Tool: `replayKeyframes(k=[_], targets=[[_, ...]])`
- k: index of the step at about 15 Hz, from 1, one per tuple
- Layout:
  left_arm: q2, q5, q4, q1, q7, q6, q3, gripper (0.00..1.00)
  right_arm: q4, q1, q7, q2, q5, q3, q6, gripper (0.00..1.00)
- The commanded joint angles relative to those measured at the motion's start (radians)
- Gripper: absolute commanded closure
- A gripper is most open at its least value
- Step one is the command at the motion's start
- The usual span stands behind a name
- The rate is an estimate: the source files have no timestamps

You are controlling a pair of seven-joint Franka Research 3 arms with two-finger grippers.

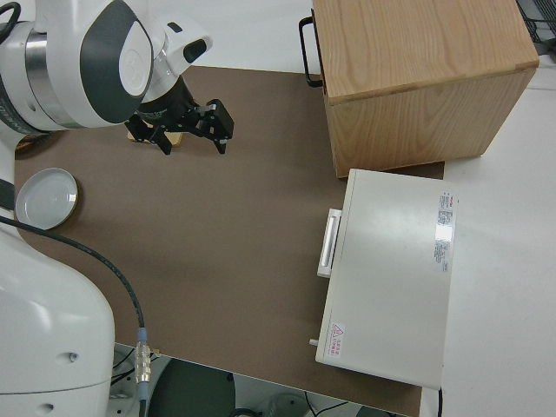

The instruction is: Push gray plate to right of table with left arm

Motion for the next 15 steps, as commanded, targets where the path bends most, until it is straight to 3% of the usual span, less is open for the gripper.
replayKeyframes(k=[1,15], targets=[[-0.013,-0.013,-0.030,0.004,0.004,0.008,0.009,0.00,0.004,-0.020,0.000,-0.006,0.010,0.015,-0.014,0.017],[-0.018,-0.036,-0.139,0.001,0.003,0.100,0.011,0.00,0.004,-0.020,0.001,-0.006,0.010,0.015,-0.013,0.017]])
